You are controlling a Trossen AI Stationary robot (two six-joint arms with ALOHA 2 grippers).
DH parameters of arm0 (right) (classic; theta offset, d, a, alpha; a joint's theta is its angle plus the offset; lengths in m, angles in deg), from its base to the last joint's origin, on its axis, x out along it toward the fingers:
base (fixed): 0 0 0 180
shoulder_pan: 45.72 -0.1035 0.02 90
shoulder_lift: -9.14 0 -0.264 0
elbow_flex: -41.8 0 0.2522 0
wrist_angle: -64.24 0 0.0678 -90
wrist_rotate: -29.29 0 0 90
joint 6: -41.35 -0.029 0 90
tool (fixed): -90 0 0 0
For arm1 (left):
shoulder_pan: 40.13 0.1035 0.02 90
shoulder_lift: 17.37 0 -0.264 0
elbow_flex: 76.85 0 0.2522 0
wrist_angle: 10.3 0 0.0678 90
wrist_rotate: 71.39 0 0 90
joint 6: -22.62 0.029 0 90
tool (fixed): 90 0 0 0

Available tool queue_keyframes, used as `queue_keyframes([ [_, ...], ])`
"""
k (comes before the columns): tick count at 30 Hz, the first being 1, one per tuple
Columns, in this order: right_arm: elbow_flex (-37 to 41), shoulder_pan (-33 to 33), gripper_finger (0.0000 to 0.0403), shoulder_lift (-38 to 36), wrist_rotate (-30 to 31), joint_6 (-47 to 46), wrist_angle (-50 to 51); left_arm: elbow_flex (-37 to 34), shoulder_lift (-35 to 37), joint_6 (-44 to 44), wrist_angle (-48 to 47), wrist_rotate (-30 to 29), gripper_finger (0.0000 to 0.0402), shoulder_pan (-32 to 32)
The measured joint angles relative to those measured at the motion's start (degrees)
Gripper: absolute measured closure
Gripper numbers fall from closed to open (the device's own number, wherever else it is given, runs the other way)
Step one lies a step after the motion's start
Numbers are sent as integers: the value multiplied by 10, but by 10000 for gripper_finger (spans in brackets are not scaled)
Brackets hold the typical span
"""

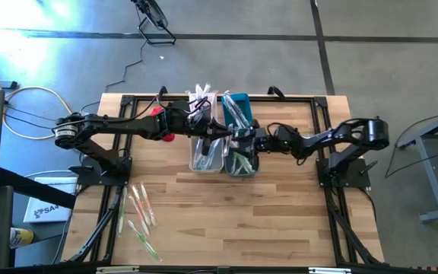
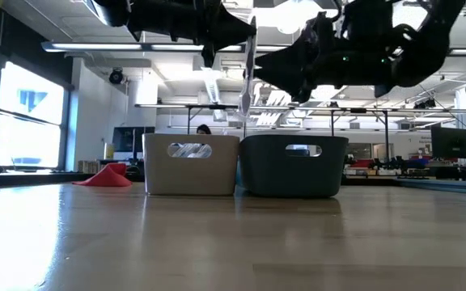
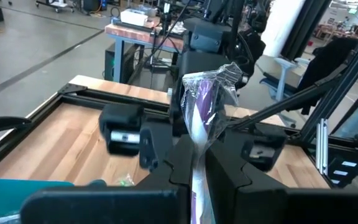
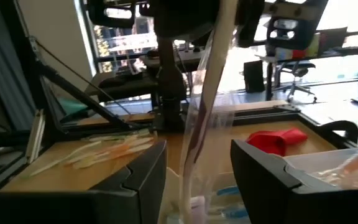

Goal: Pick & Place Toothbrushes
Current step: Put the violet toothbrush into the light blue bin

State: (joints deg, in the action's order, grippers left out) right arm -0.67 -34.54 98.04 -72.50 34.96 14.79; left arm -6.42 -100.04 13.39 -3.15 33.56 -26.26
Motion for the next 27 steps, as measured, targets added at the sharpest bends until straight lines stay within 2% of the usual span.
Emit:
queue_keyframes([
  [7, -45, 0, 230, 54, -81, 0, 0, 0, 0, 0, -1, 3, 382, 0],
  [12, -52, 0, 240, 61, -84, 0, 1, 0, 0, 0, -1, 3, 382, 0],
  [27, -52, 2, 376, 61, -72, 2, 2, 0, 0, 1, -1, 4, 382, -1],
])
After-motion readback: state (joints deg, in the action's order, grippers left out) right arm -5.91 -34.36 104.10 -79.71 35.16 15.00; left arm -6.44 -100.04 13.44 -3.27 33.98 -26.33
